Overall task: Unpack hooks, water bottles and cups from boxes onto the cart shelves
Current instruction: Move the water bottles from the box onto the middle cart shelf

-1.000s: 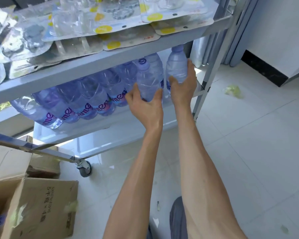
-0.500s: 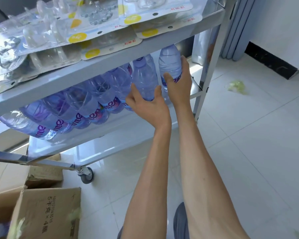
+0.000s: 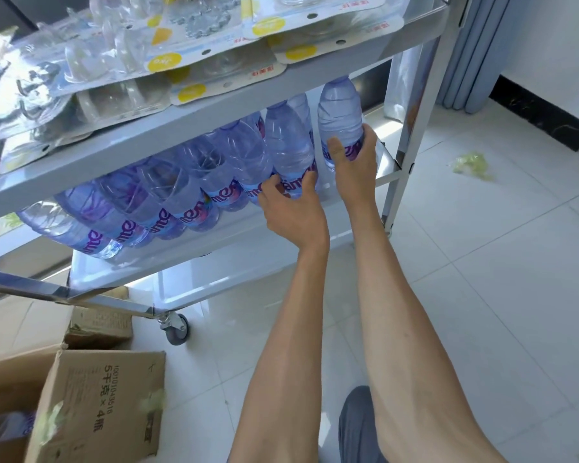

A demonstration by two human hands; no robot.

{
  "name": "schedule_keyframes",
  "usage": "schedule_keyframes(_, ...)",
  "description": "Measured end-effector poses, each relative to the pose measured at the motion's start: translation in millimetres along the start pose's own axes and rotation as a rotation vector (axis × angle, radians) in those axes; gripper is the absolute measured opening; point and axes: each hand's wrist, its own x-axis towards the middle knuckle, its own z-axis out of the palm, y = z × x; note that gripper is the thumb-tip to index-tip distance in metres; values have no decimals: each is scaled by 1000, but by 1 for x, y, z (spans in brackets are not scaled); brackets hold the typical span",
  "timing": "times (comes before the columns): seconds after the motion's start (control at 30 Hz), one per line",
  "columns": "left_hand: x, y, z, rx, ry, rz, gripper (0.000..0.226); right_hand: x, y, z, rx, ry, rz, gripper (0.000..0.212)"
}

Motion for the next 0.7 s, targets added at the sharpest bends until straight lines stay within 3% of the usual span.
schedule_keyframes(0.7, 6, 18, 20, -171, 47, -389, 31, -3, 2, -8, -61, -109, -6, 65)
